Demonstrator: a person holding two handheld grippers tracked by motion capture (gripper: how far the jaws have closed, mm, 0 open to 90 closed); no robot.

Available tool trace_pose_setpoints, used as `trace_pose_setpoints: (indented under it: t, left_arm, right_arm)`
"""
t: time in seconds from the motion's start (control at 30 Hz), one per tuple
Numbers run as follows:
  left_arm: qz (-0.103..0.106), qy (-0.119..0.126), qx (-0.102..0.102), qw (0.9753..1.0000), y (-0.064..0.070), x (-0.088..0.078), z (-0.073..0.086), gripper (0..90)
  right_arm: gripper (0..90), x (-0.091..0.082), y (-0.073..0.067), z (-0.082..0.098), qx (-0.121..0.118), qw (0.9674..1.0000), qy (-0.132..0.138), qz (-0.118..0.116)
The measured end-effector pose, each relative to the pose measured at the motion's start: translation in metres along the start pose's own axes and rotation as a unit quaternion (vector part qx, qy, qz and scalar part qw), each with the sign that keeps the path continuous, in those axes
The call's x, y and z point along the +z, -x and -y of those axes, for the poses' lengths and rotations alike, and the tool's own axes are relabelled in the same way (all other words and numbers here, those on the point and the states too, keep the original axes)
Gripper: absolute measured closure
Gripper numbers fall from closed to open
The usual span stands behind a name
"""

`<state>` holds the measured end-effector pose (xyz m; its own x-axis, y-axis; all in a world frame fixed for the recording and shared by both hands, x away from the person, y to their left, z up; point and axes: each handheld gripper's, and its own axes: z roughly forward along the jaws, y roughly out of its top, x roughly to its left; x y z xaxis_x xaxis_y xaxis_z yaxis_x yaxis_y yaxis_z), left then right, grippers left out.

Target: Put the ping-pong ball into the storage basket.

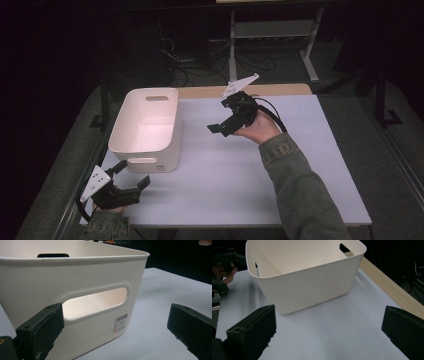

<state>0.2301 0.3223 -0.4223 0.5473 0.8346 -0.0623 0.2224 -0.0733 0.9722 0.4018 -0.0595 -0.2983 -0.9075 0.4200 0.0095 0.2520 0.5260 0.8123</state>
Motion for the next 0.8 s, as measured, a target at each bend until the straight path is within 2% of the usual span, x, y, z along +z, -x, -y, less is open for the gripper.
trace_pose_setpoints:
  t: [0.2,0.4,0.8]
  left_arm:
    - [0.002,0.001,0.000,1.0000,0.000,0.000,0.000,0.3]
    - [0.003,-0.001,0.002,1.0000,0.000,0.001,0.000,0.3]
    - [0.003,-0.001,0.001,1.0000,0.000,0.001,0.000,0.3]
  right_arm:
    - [0.0,-0.006,0.001,0.010,0.005,1.0000,0.001,0.008]
    - [0.0,-0.015,0.003,0.023,0.020,0.9997,0.008,0.011]
    - [0.0,-0.028,0.001,0.055,0.047,0.9986,0.007,0.022]
